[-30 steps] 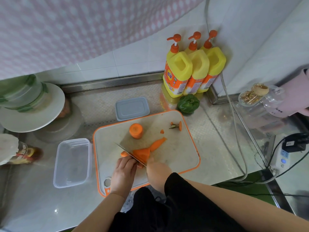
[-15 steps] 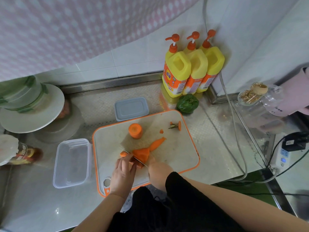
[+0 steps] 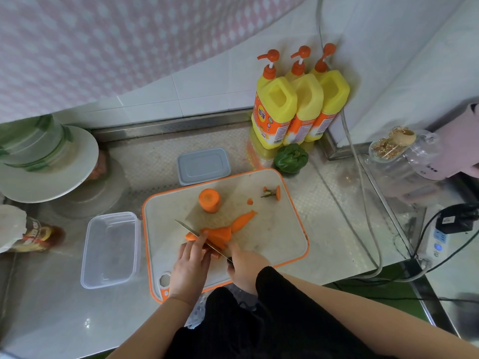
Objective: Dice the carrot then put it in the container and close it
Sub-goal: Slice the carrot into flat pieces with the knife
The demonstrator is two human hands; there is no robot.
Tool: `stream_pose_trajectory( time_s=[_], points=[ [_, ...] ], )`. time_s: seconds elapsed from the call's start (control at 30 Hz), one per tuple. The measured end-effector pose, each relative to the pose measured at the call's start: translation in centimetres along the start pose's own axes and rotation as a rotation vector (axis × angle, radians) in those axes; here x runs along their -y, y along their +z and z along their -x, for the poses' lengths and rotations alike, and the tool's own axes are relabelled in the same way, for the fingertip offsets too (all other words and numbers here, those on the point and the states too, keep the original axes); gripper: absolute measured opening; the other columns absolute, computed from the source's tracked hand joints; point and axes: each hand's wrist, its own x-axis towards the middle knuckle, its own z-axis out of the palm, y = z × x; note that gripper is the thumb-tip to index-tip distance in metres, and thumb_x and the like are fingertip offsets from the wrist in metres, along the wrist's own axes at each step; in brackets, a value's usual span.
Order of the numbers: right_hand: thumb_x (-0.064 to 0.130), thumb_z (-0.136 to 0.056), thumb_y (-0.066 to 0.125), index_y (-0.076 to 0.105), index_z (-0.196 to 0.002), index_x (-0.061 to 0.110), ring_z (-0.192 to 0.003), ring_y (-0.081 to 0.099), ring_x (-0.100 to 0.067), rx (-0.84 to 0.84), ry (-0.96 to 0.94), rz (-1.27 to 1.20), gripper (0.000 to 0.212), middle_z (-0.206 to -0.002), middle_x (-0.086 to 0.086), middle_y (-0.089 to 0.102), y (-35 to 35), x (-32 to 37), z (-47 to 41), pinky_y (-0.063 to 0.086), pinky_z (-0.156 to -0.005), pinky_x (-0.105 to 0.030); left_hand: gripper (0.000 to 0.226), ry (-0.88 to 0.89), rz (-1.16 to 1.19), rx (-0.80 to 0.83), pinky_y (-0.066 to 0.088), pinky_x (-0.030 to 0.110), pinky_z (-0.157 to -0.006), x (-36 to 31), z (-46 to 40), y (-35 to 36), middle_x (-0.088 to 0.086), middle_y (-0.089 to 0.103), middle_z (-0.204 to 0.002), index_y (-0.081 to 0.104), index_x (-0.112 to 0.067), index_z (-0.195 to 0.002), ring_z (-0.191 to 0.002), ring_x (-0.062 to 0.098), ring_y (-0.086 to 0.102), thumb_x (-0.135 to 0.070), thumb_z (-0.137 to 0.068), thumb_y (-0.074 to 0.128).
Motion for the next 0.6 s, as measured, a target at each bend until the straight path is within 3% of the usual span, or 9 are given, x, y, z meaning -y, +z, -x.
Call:
stream_pose_trajectory(
  time_s=[0.17, 0.33, 0.47, 0.6],
  points=[
    [0.031, -0.099, 0.044, 0.04, -0.125, 0.013, -0.097, 0.063, -0.03, 0.017, 0.057, 0.017, 0.032, -0.103, -0.01, 0.065, -0.1, -0.1, -0.2, 0.046, -0.078, -0.035, 0.028, -0.026, 0.075, -0.029, 0.058, 0.037, -0.064, -0.1, -0.1, -0.2, 0.009, 0.064, -0.093, 0.05, -0.011, -0.111, -0.088, 0.025, 0.06, -0.03, -0.09, 0.049],
    [0.027, -0.099, 0.043, 0.053, -0.115, 0.01, -0.104, 0.06, -0.028, -0.034, 0.096, 0.124, 0.026, -0.11, -0.01, 0.064, -0.2, -0.1, -1.0, 0.046, -0.087, -0.036, 0.028, -0.03, 0.072, -0.037, 0.056, 0.035, -0.063, 0.4, 0.0, 0.0, 0.007, 0.065, -0.091, 0.054, -0.008, -0.106, -0.087, 0.021, 0.058, -0.033, -0.093, 0.051],
    [0.028, -0.1, 0.042, 0.055, -0.115, 0.009, -0.105, 0.059, -0.028, -0.033, 0.124, 0.08, 0.027, -0.111, -0.01, 0.063, -0.2, -0.1, -1.2, 0.045, -0.089, -0.036, 0.031, 0.071, 0.046, -0.064, 0.05, 0.03, -0.075, 0.7, -0.2, 0.1, 0.003, 0.065, -0.09, 0.071, -0.009, -0.088, -0.088, 0.019, 0.057, -0.029, -0.095, 0.049],
    [0.029, -0.101, 0.04, 0.055, -0.112, 0.01, -0.104, 0.059, -0.028, -0.009, 0.145, 0.032, 0.027, -0.11, -0.01, 0.063, -0.4, -0.2, -0.8, 0.045, -0.087, -0.036, 0.023, 0.098, 0.021, -0.08, 0.051, 0.029, -0.077, 0.9, -0.3, 0.1, 0.002, 0.066, -0.092, 0.073, -0.009, -0.087, -0.087, 0.019, 0.059, -0.021, -0.091, 0.054]
  ],
)
